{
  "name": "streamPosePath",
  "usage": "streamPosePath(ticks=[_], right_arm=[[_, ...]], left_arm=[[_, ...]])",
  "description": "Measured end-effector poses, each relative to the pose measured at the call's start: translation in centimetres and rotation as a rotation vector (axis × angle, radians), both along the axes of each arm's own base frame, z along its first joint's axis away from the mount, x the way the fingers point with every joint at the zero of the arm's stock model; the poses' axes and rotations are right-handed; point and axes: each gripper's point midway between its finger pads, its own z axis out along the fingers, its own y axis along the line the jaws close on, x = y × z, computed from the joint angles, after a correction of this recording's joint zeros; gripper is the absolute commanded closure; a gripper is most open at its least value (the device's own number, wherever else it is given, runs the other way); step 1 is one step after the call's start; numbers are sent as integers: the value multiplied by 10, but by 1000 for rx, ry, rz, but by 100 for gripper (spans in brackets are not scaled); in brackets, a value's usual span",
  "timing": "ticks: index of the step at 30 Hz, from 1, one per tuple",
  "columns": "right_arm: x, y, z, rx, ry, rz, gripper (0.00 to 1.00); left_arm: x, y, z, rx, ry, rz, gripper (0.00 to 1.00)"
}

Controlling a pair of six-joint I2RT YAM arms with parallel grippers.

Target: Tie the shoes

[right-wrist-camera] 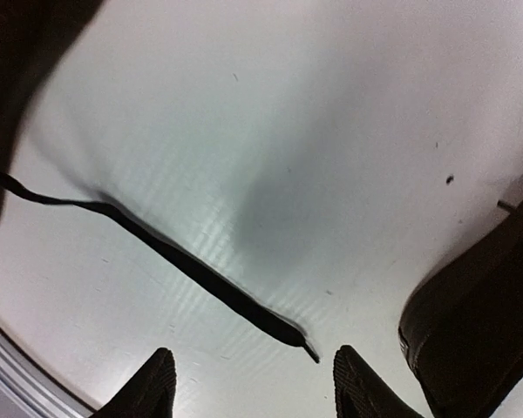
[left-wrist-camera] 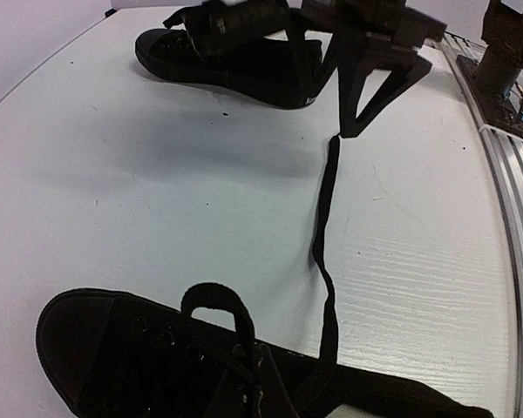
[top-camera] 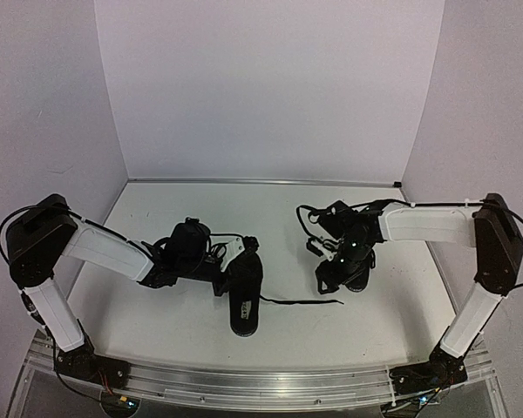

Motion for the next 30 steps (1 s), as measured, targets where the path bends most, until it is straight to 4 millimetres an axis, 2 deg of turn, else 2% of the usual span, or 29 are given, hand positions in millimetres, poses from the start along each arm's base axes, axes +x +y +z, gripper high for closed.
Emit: streamPosePath(ticks=[6,10,17,19,23,24,30], right_arm=[[-13,-28,-39,-184,82,67,49],[-16,-34,-47,-222,102,91,53],[-18,-32,-55,-242,122,131,58],[-17,-28,-55,-244,123,144,66],[-17,-20,-55,-240,117,164,97],[-17,-18,-55,-238,116,164,100],[-13,-16,-54,-239,92,152,100]], left_arm=[[-2,-2,3,-10,-12,-17,100],[-4,-4,2,-11,-9,-25,100],[-4,-4,2,-10,-12,-26,100],[-4,-4,2,-10,-13,-26,100],[-4,-4,2,-9,-16,-28,100],[-4,-4,2,-9,-18,-29,100],[-4,-4,2,-5,-35,-39,100]])
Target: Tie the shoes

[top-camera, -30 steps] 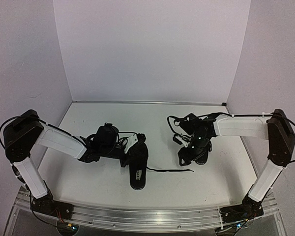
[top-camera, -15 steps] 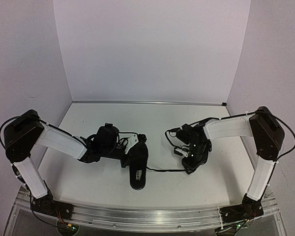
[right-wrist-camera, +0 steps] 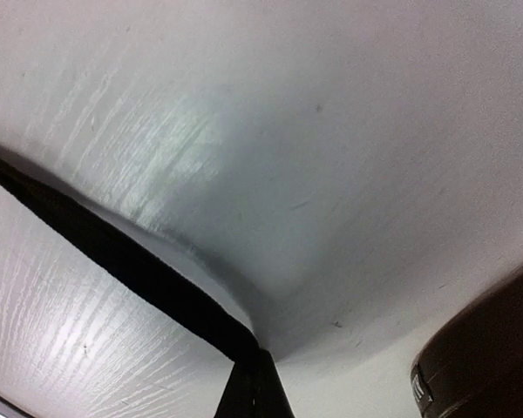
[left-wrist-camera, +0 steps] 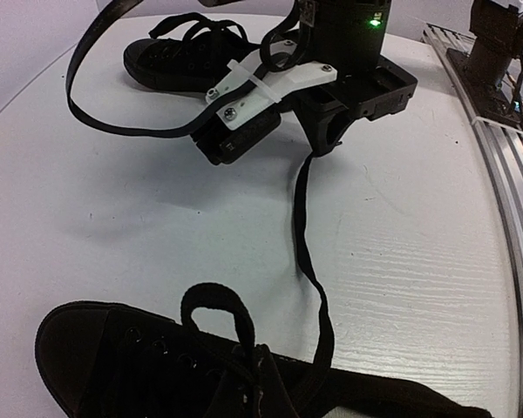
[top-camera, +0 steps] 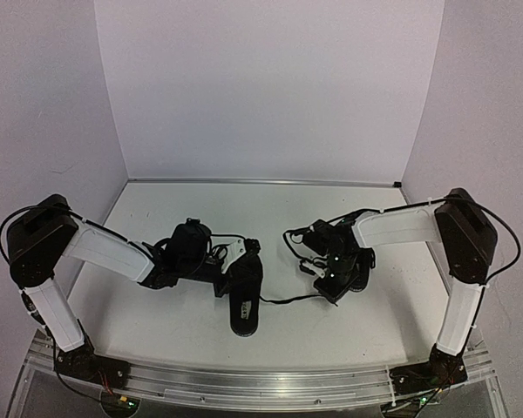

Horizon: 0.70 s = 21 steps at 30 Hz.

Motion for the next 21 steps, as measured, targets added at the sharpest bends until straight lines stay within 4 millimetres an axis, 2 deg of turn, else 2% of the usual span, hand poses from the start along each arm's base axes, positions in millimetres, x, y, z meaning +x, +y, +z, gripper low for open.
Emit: streamPosePath(ticks=[4,7,11,13,16,19,21], right_arm=[[18,10,12,67,-67,-68,100],[52,30,45,210,-145,-151,100],[110,79,118,476,-274,-200,100],[129,108,154,613,-299,-187,100],[153,160,195,797,-307,-139,100],[160,204,209,913,-270,-83,99],[152,235,207,967,-211,-43,88]], left_arm=[[-2,-1,-1,6,-17,-14,100],[-5,-1,-2,10,-28,-24,100],[-9,-2,-3,12,-50,-42,100],[-11,-3,-4,15,-64,-49,100],[-13,-3,-5,18,-84,-55,100],[-13,-4,-5,21,-106,-59,100],[-13,-4,-5,21,-111,-60,100]])
